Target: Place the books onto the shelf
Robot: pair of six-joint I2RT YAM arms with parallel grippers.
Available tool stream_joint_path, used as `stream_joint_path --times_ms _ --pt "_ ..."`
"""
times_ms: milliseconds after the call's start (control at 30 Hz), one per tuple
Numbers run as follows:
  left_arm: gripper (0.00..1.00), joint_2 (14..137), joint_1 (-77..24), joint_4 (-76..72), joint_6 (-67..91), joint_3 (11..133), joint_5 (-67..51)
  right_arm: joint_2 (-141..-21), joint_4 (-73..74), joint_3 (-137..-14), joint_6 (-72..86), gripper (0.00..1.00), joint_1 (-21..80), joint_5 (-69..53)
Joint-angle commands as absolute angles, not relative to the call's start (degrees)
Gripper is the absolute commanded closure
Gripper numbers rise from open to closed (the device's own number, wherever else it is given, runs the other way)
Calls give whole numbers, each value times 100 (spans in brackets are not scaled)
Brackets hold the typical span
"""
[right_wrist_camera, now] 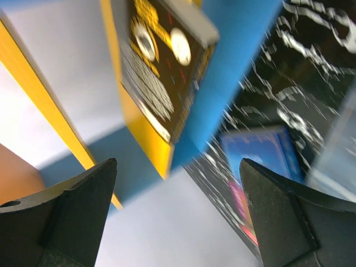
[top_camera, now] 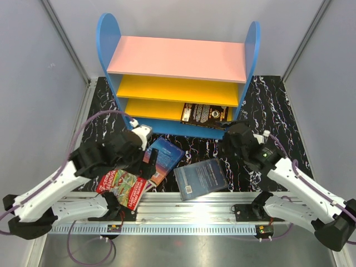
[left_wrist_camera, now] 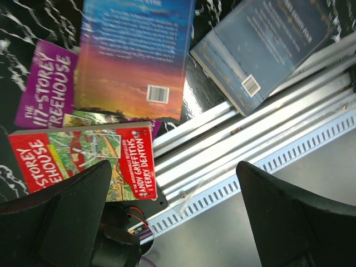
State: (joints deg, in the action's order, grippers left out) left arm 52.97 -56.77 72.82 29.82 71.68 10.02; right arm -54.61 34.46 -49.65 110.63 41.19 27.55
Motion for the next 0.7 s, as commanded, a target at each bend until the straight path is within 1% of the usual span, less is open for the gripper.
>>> stream_joint_path --times_ms 0,67,100,200,267,400,567,600,667 --pt "1 5668 -5669 6401 2715 6689 282 -5624 4508 -5283 10030 1 4131 1166" --pt "1 5783 -5678 5875 2855 6348 28 -5888 4439 -5011 9687 0 4122 548" --pt "1 5827 -5669 5732 2909 6250 -156 -5950 4264 -4627 9694 0 4131 32" --pt "1 6160 -5669 5082 3119 5812 -518 -5994 3720 -3862 9808 2 4131 -500" --pt "1 6450 -5669 4478 3303 5539 -859 -5854 3831 -3683 9870 2 4131 -361" --pt "1 7004 -5756 3474 3796 5002 -1326 -5485 4806 -3849 9669 2 4131 568" --pt "1 7882 -6073 2673 4367 5009 -1336 -5203 5956 -4341 9361 2 4131 1343" --pt "1 8232 -6108 2620 4438 5036 -1336 -5203 6055 -4377 9326 2 4122 1397" --pt "1 8533 -6179 2532 4674 5141 -1231 -5212 6100 -4360 9203 1 4131 1459"
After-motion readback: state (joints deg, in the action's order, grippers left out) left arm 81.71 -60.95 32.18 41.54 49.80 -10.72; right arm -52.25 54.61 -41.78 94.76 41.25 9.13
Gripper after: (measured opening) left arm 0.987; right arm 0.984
